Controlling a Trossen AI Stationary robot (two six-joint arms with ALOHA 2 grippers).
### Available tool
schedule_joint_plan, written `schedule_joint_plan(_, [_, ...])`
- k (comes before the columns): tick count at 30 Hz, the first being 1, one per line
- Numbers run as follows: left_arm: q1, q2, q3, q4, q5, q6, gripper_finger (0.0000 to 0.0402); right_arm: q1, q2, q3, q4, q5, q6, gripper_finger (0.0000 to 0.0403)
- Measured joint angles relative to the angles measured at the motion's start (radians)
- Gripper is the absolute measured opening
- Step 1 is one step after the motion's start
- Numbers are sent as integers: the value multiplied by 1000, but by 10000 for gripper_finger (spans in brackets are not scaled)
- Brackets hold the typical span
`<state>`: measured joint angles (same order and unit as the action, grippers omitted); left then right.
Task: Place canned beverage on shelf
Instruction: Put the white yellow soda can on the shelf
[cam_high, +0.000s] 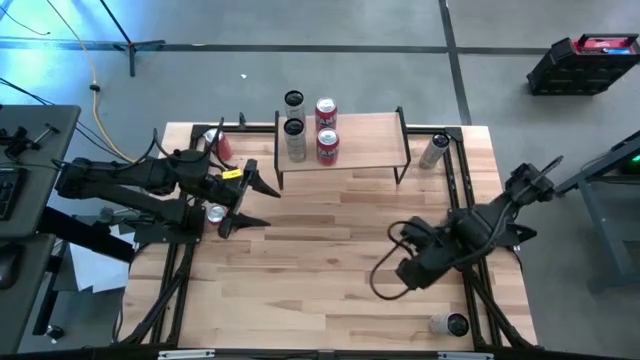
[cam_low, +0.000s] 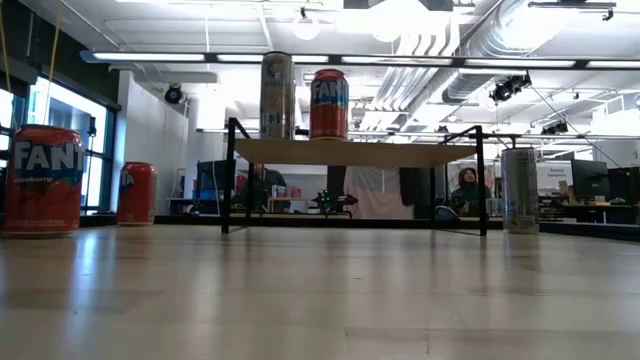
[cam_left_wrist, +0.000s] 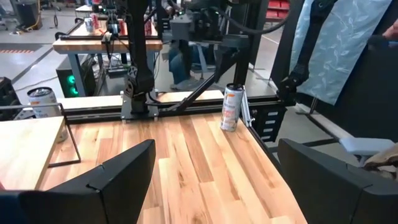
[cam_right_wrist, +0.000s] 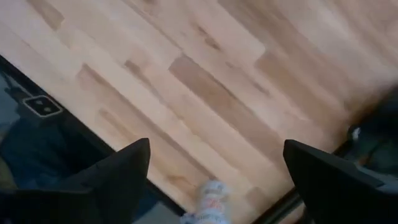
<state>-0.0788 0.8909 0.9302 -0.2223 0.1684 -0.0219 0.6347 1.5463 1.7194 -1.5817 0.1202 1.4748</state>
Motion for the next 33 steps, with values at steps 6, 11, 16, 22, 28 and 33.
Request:
schedule_joint_plan(6, [0, 0, 0, 2, 0, 0, 328, 104, 12, 0, 8, -57, 255, 356])
schedule_joint_plan(11, [0, 0, 0, 2, 0, 0, 328, 191, 59, 0, 11, -142, 368, 356])
schedule_joint_plan(16, [0, 0, 0, 2, 0, 0, 328, 254, 89, -1, 11, -172, 483, 356])
schedule_joint_plan(22, [0, 0, 0, 2, 0, -1, 328, 330, 91, -1, 11, -177, 626, 356])
schedule_joint_plan(28, [0, 0, 0, 2, 0, -1, 328, 405, 96, -57, 12, -199, 727, 356])
schedule_joint_plan(33, [0, 0, 1, 2, 0, -1, 328, 417, 96, -83, 21, -219, 751, 356])
